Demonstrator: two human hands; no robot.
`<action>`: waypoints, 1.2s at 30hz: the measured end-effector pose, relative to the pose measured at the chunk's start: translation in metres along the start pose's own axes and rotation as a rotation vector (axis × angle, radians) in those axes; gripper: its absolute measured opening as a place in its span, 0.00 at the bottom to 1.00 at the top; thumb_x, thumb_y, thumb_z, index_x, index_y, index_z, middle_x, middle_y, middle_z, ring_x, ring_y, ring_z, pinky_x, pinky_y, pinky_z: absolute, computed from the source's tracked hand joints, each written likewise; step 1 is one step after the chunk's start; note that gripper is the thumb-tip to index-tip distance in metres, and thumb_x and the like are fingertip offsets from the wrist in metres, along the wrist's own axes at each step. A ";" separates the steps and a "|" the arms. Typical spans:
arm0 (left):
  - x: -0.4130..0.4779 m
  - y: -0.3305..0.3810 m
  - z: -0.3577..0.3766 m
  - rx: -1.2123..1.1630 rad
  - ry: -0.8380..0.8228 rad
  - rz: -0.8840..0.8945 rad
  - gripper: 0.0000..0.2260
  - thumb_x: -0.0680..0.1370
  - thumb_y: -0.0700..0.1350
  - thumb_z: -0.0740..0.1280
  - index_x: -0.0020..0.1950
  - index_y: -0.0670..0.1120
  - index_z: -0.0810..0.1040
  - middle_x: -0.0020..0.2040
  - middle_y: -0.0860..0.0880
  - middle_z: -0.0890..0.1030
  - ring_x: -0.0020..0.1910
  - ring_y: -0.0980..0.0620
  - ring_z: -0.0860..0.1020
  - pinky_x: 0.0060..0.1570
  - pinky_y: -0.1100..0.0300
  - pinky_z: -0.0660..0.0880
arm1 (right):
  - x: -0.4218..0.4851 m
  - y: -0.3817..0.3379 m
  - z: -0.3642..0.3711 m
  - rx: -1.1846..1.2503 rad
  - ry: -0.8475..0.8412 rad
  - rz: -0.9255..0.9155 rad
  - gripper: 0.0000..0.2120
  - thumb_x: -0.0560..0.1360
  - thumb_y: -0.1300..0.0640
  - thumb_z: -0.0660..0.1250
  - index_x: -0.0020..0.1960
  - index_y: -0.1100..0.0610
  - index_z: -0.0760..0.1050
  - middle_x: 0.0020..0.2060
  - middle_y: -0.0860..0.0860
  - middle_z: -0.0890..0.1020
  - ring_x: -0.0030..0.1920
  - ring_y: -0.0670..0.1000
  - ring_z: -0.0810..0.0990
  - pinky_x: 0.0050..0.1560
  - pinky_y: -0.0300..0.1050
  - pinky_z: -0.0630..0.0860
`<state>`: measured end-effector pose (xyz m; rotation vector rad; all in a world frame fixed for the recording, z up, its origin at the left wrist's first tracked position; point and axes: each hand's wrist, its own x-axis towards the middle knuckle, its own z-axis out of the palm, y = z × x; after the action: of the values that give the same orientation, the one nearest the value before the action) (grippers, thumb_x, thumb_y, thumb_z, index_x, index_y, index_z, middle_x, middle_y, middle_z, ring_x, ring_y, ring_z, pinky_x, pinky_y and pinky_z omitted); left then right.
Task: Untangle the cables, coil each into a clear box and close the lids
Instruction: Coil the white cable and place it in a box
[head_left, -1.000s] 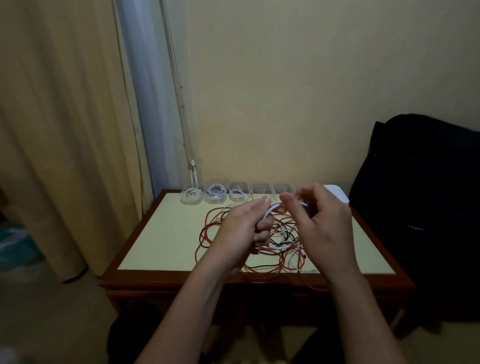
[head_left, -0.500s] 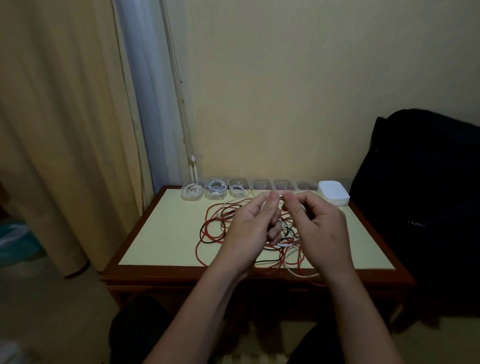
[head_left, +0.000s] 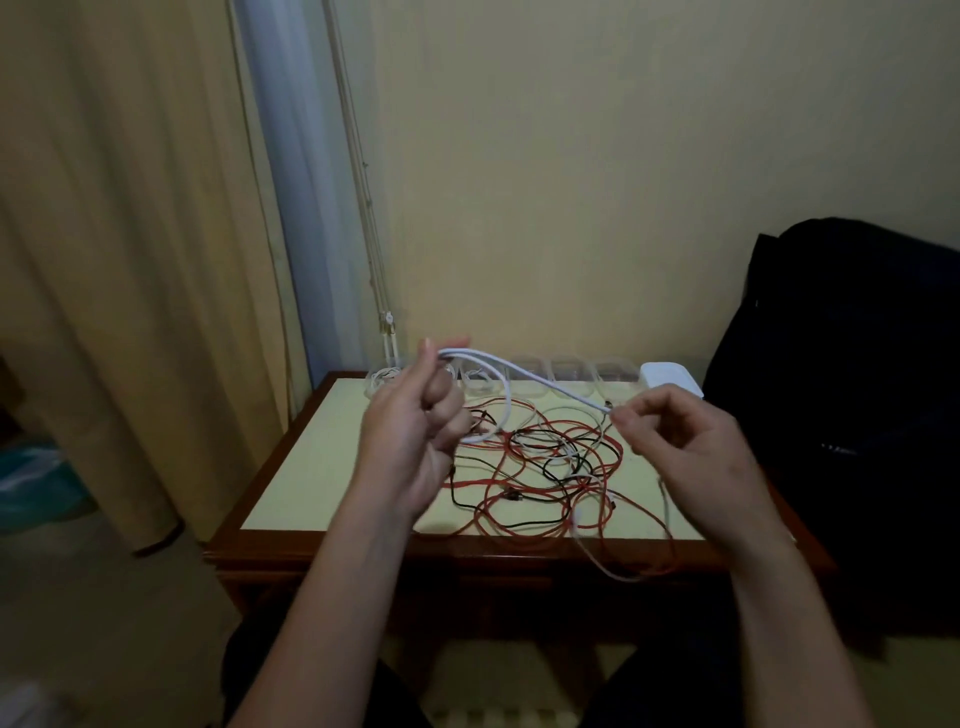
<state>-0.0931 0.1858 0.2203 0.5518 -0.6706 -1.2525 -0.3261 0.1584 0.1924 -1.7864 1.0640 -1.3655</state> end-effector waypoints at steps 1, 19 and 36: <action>0.001 0.005 -0.004 -0.025 0.027 0.017 0.14 0.83 0.47 0.58 0.58 0.40 0.79 0.31 0.53 0.56 0.24 0.59 0.55 0.22 0.66 0.51 | 0.001 0.005 -0.007 -0.021 0.026 0.006 0.05 0.76 0.52 0.73 0.44 0.52 0.80 0.35 0.56 0.79 0.37 0.51 0.76 0.43 0.46 0.74; -0.003 -0.007 0.004 0.592 0.169 0.302 0.18 0.85 0.42 0.58 0.75 0.47 0.69 0.34 0.54 0.78 0.32 0.59 0.73 0.34 0.66 0.73 | -0.004 0.015 0.014 -0.445 0.030 -0.231 0.11 0.78 0.56 0.70 0.37 0.52 0.80 0.31 0.41 0.80 0.36 0.42 0.79 0.37 0.34 0.69; -0.019 -0.040 0.020 0.249 -0.324 -0.258 0.15 0.81 0.46 0.63 0.63 0.39 0.79 0.30 0.54 0.57 0.24 0.60 0.54 0.23 0.65 0.50 | -0.006 -0.021 0.035 -0.010 0.086 -0.037 0.20 0.73 0.36 0.65 0.46 0.52 0.79 0.35 0.55 0.81 0.32 0.55 0.78 0.32 0.46 0.75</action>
<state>-0.1378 0.1944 0.2031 0.6615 -1.0623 -1.5286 -0.2879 0.1747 0.1990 -1.7769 1.0898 -1.4727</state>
